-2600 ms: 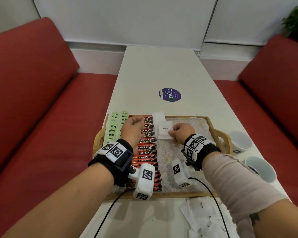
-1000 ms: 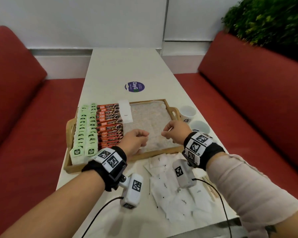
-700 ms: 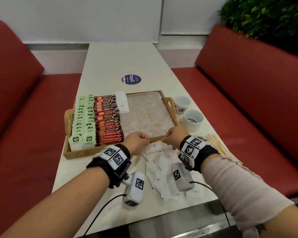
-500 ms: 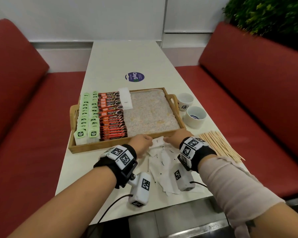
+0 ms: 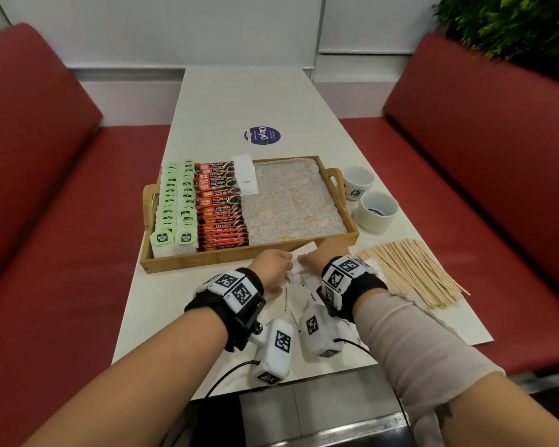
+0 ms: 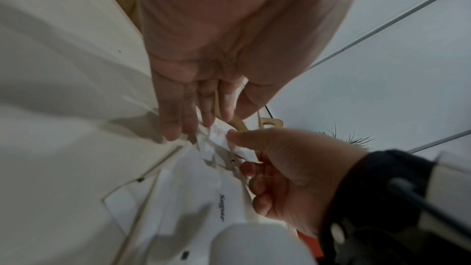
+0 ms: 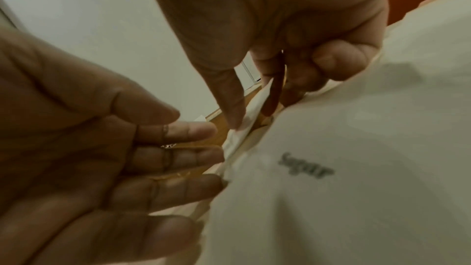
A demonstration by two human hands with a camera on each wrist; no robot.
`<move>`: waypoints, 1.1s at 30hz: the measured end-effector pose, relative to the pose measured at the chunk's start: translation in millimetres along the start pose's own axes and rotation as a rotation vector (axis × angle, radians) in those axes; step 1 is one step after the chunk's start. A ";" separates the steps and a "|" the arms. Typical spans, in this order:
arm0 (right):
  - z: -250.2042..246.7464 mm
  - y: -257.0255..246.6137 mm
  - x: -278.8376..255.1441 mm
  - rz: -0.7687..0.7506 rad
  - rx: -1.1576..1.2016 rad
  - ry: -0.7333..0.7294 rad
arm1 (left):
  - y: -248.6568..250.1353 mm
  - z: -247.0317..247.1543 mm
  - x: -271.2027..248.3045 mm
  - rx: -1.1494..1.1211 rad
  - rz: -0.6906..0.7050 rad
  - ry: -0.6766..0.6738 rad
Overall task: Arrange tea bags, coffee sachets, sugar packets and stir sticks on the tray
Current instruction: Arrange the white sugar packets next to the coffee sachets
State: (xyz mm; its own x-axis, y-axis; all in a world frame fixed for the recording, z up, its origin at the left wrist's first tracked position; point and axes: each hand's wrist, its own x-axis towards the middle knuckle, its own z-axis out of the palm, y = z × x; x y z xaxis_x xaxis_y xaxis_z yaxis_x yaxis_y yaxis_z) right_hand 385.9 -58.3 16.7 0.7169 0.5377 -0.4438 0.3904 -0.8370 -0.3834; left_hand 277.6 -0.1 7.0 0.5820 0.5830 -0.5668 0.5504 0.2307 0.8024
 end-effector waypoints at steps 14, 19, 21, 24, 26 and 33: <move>-8.7 -9.0 -1.7 -0.325 0.258 -0.052 | -3.6 -41.2 -0.1 -0.018 0.078 0.099; -15.6 -23.2 -3.8 -0.541 0.222 -0.100 | 7.7 -57.1 -5.6 0.076 0.120 -0.111; -15.3 -24.2 -1.5 -0.561 0.248 -0.124 | 9.6 -59.5 -9.4 0.066 0.111 -0.194; -13.7 -22.2 0.6 -0.543 0.285 -0.167 | 7.9 -60.5 -13.3 0.100 0.091 -0.267; -12.0 -19.2 2.7 -0.493 0.281 -0.150 | 4.7 -61.1 -12.7 0.110 0.078 -0.254; 0.2 -17.5 -0.5 -0.224 -0.423 -0.011 | -3.9 -60.7 -5.7 -0.074 0.081 -0.059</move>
State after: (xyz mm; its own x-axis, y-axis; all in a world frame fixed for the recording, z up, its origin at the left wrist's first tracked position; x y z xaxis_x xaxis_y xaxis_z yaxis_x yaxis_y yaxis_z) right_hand 378.6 -43.9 23.5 0.5831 0.7089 -0.3969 0.7372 -0.6670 -0.1082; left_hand 235.8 43.0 18.4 0.6584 0.5558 -0.5076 0.4554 0.2429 0.8565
